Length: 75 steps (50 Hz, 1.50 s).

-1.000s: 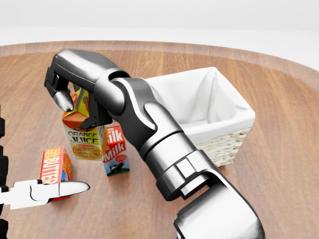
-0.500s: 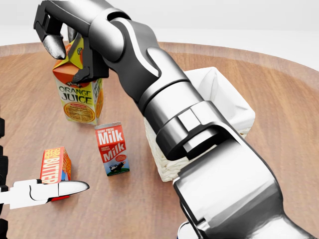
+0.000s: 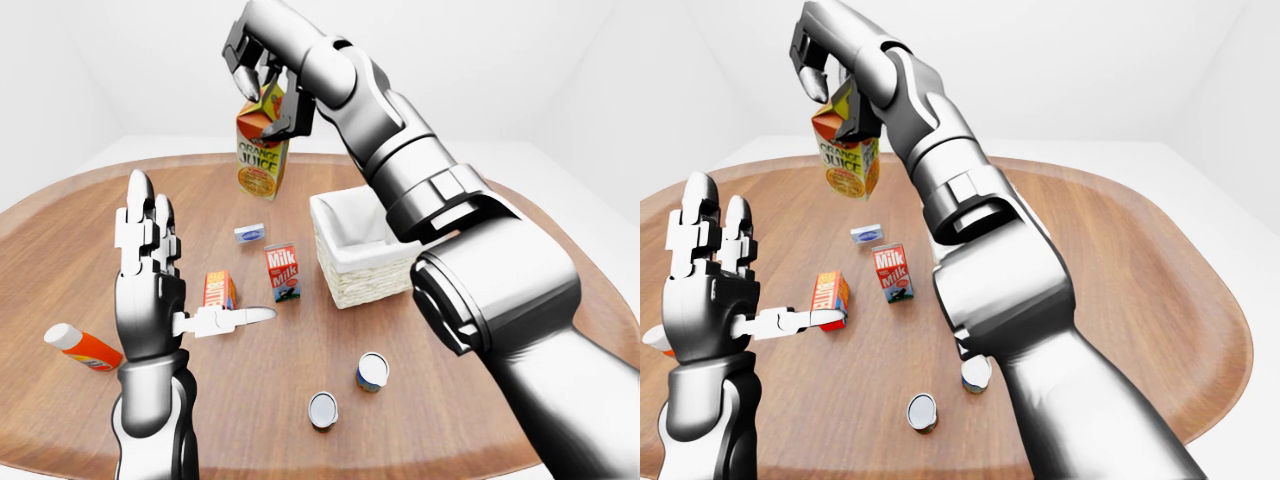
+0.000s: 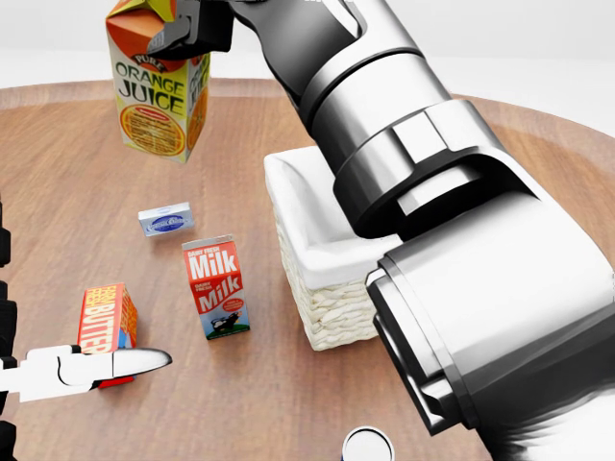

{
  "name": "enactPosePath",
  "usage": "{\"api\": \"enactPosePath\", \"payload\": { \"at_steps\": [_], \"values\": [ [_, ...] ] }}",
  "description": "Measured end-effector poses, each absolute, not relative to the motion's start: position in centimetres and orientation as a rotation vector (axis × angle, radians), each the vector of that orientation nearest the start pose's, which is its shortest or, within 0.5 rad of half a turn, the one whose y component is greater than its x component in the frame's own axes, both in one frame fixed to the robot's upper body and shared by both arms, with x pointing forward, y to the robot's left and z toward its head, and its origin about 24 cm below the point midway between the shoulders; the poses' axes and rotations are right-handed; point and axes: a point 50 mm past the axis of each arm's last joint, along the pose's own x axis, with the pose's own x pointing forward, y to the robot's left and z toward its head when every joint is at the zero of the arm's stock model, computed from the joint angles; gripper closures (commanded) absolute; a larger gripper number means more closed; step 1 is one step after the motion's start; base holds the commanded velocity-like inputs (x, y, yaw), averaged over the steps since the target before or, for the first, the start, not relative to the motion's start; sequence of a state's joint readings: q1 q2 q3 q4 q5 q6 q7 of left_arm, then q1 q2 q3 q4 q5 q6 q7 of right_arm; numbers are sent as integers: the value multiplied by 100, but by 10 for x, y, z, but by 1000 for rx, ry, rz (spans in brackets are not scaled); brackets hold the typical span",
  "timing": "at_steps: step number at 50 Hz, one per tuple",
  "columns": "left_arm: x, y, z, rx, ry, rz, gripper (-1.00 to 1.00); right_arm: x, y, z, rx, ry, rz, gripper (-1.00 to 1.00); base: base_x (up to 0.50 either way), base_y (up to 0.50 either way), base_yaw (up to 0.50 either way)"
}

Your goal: Pick up the orange juice, and put it in the basket.

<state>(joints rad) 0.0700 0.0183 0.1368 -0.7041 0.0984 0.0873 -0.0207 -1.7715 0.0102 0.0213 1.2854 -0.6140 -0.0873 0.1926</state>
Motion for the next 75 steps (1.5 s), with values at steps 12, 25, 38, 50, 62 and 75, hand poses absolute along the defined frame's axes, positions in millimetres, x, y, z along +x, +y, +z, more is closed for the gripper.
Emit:
{"api": "enactPosePath", "payload": {
  "at_steps": [12,25,38,50,62,75],
  "values": [
    [202,181,176,168,-542,158,-100,390,5,373,-932,-542,352,100,0,0,0],
    [203,182,175,167,-538,159,-100,394,-11,380,-942,-535,293,100,0,0,0],
    [202,182,176,167,-541,159,-100,400,-29,379,-997,-511,228,100,0,0,0],
    [202,181,176,166,-545,158,-100,406,-46,376,-1031,-478,180,100,0,0,0],
    [203,181,176,165,-544,158,-100,411,-63,371,-1051,-445,140,100,0,0,0],
    [203,181,176,165,-544,158,-100,417,-78,360,-1077,-390,105,100,0,0,0]
  ]
}}
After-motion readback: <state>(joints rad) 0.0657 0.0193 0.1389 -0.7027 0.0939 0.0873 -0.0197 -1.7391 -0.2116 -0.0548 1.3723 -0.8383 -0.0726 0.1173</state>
